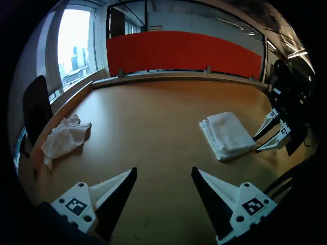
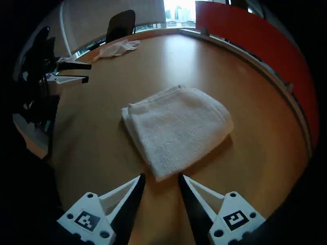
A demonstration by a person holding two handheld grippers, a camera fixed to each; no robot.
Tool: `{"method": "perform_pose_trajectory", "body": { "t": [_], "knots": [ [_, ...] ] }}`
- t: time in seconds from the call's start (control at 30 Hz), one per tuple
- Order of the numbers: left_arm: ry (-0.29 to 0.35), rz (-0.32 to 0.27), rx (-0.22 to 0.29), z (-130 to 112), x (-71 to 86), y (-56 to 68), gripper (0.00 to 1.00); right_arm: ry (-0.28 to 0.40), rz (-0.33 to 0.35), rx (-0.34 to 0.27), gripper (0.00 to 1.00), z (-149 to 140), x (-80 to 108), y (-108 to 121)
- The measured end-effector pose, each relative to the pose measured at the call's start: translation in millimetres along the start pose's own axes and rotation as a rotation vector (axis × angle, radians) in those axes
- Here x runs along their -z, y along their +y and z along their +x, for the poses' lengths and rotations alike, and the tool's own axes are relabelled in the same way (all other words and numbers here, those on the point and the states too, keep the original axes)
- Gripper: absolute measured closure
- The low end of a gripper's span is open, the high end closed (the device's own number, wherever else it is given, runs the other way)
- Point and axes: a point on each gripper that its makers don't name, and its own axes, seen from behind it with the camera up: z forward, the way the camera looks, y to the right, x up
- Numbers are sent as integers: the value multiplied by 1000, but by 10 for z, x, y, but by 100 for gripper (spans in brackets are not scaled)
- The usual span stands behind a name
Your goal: Fold towel
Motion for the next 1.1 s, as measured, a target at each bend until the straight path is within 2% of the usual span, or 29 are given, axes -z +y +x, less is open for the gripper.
{"method": "perform_pose_trajectory", "body": {
  "t": [0.13,0.3,0.47,0.77,0.87,1.1],
  "knots": [
    [1,-1,1,1,-2,1,1,6,-27,-18,51,-14,-8,26],
    [-1,-1,1,-7,-1,-6,1,17,-41,-47,56,-12,-10,26],
    [0,-3,0,1,5,-5,1,21,-59,-61,71,-43,-14,58],
    [-1,-7,-6,-9,0,1,1,28,-74,-95,91,-68,13,134],
    [-1,-9,-8,-8,-8,8,1,31,-71,-97,95,-55,27,139],
    [0,-12,-9,5,-20,17,1,47,-78,-87,96,10,70,157]
  ]
}}
